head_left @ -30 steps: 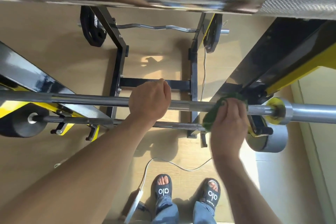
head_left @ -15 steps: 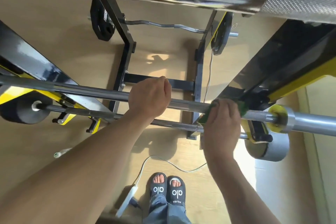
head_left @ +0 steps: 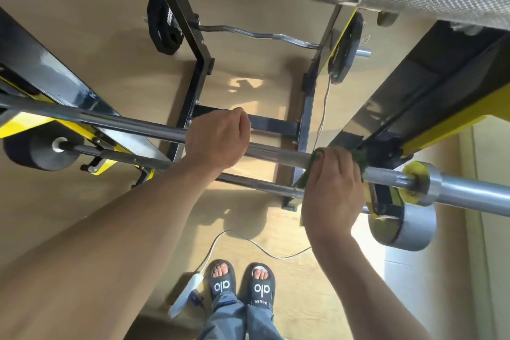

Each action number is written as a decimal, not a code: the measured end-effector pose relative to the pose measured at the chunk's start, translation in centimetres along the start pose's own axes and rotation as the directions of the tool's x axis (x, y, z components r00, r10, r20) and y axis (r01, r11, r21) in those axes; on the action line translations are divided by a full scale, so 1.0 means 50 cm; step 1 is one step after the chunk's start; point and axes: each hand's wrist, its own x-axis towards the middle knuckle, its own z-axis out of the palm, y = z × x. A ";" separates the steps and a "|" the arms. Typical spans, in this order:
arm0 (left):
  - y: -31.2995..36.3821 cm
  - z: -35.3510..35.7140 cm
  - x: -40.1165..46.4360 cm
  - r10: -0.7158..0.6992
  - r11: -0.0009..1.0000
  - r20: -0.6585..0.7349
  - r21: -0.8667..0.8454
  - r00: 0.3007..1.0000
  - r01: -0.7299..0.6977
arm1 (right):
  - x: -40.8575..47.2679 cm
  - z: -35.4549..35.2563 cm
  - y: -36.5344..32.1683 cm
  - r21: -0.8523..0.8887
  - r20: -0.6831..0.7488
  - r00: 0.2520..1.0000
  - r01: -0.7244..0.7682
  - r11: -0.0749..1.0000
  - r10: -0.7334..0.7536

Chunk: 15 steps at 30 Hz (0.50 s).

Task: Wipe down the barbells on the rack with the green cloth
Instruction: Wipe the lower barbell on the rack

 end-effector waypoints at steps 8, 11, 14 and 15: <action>-0.004 0.000 -0.001 -0.007 1.000 -0.008 0.030 1.000 0.007 | 0.010 0.045 -0.103 0.045 0.109 0.918 0.379 0.924 -0.382; -0.007 -0.003 0.001 -0.014 1.000 0.008 0.003 1.000 0.014 | 0.030 -0.001 0.005 -0.121 0.100 0.937 0.345 0.931 -0.335; -0.001 -0.007 -0.002 -0.014 1.000 -0.006 -0.009 1.000 0.013 | 0.034 -0.028 0.046 -0.141 -0.010 0.995 0.093 0.986 -0.096; 0.001 -0.008 -0.003 -0.009 1.000 -0.008 -0.015 1.000 0.009 | 0.030 -0.022 0.028 -0.123 -0.029 0.998 0.056 0.991 -0.060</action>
